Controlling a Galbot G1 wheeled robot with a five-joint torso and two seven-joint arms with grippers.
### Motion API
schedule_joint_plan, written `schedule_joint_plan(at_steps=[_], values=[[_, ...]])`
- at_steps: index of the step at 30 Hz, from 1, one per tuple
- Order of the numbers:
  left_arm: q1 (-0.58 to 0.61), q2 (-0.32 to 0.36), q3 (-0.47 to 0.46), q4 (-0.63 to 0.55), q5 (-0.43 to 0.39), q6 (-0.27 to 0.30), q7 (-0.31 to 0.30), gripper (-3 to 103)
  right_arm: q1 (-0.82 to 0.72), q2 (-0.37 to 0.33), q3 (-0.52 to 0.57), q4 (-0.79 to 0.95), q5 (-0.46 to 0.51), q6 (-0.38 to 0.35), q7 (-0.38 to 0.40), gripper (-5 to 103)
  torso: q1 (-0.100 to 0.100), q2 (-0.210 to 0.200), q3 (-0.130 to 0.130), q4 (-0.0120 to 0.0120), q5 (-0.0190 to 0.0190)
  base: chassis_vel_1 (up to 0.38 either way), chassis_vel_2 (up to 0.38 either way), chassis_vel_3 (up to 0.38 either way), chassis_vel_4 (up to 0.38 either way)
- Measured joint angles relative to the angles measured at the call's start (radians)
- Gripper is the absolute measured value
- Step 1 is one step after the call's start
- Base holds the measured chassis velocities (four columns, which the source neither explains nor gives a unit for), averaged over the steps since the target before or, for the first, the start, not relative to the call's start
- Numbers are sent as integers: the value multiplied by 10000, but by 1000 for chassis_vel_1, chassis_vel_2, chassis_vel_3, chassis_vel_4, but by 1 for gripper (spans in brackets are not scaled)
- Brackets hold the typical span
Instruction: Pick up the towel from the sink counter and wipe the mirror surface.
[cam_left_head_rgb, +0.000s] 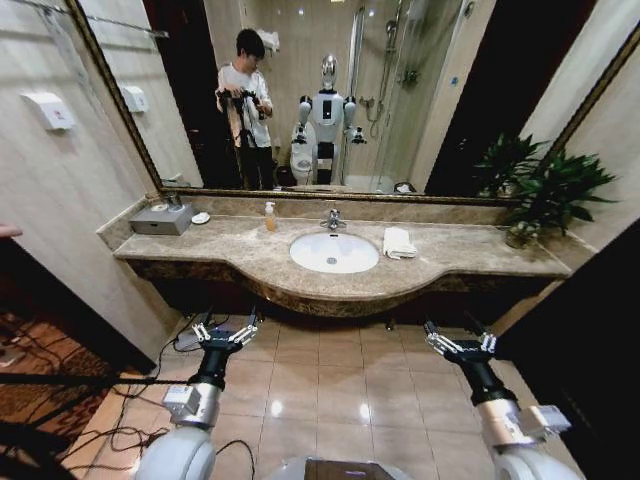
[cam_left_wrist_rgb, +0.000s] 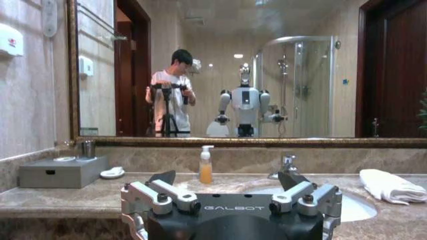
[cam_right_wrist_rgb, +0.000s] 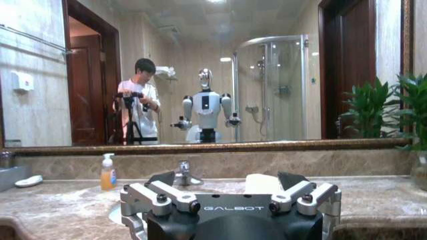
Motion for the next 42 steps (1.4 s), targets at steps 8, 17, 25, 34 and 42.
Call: schedule_joint_plan(at_steps=[8, 17, 25, 34, 42], values=[[-3, 0, 0, 0, 0, 0, 0, 100, 293, 18, -157, 74, -254, -419, 194, 100, 9, -4, 3, 0, -1, 13, -15, -19, 19], [-2, 0, 0, 0, -1, 0, 0, 100, 364, -327, -237, 776, -133, -1834, 995, 100, 7, -3, 3, 0, -1, 0, 0, 0, 0], [-2, 0, -1, 0, 0, 0, 0, 100, 513, -360, 247, 86, -49, -1587, 898, 100, 5, -3, 2, 0, 2, 0, 0, 0, 0], [-2, 0, 0, 0, 0, 0, -1, 100, -226, 279, 1025, -1248, 468, 850, 396, 100, 5, -2, 1, -2, 0, 0, 0, 0, 0], [-1, 0, 0, 0, 0, 0, -1, 100, -259, 344, 1053, -1285, 380, 982, 256, 100, 5, -2, 2, 1, -3, 0, 0, 0, 0]])
